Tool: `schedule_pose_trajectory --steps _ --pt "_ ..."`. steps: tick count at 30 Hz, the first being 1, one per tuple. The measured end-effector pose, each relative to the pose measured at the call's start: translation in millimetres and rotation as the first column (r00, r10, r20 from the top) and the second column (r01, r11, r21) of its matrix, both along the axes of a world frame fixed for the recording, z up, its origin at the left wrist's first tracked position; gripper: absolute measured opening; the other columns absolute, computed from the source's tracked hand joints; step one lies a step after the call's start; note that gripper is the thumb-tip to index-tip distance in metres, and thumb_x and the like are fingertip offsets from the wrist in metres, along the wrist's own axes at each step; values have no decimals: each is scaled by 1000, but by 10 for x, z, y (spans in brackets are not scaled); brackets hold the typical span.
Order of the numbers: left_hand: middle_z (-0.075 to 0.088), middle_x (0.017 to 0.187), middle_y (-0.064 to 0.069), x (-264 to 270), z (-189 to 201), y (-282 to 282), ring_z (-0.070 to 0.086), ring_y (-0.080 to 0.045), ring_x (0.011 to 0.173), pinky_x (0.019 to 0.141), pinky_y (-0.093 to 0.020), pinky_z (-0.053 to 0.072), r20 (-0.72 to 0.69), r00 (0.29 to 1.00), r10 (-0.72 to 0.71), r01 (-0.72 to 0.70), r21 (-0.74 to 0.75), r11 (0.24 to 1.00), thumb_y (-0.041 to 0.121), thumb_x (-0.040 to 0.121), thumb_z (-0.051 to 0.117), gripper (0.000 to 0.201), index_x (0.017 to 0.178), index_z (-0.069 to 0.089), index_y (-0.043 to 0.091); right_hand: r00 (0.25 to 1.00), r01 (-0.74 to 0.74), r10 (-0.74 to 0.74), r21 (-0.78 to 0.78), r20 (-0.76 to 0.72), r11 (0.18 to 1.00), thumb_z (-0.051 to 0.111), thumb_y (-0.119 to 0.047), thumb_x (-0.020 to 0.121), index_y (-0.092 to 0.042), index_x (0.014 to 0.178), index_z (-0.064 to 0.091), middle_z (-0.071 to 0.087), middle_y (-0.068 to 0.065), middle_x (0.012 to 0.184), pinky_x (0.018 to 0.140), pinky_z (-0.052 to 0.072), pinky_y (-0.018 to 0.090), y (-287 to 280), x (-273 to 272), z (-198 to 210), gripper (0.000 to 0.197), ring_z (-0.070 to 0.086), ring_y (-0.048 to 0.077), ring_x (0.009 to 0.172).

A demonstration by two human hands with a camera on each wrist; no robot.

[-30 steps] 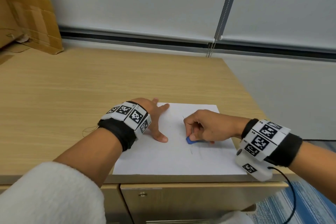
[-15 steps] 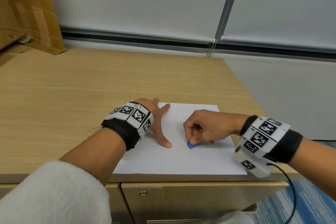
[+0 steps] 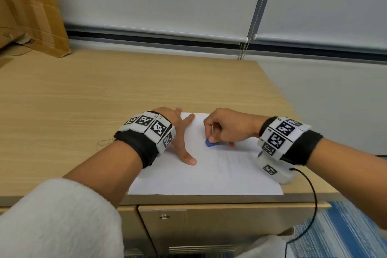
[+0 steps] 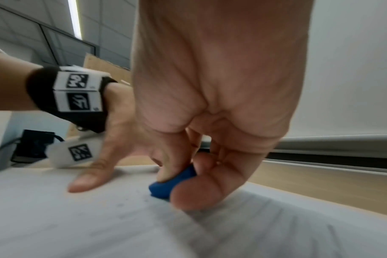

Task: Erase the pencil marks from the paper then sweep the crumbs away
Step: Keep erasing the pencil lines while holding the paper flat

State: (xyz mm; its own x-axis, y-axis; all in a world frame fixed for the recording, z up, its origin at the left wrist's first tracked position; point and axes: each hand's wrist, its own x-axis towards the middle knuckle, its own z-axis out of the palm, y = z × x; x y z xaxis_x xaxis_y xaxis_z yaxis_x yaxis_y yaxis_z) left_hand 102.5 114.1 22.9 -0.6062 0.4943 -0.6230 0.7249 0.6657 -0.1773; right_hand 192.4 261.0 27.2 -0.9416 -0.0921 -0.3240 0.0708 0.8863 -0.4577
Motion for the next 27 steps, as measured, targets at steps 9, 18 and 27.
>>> schedule_pose_trajectory --steps 9,18,27 --pt "-28 159 1 -28 -7 -16 1 -28 150 115 -53 24 -7 1000 -1 1 16 1000 85 50 68 141 149 -23 39 987 -70 79 -62 143 996 66 -6 85 -7 81 68 64 19 75 51 55 31 40 190 46 5 57 15 62" --pt "-27 159 2 -16 -1 -17 -1 -28 150 115 -53 23 -13 1000 -5 6 12 1000 84 52 68 140 149 -22 39 984 -92 100 -62 148 994 66 -7 85 -8 82 69 63 17 75 49 53 29 5 252 26 5 55 13 61" --pt "-26 159 1 4 8 -14 3 -28 150 114 -52 26 -14 1000 -16 16 3 1000 84 54 67 139 149 -23 38 986 -68 80 -90 144 994 65 -7 86 -7 84 69 67 22 81 48 53 29 28 235 -3 4 57 14 60"
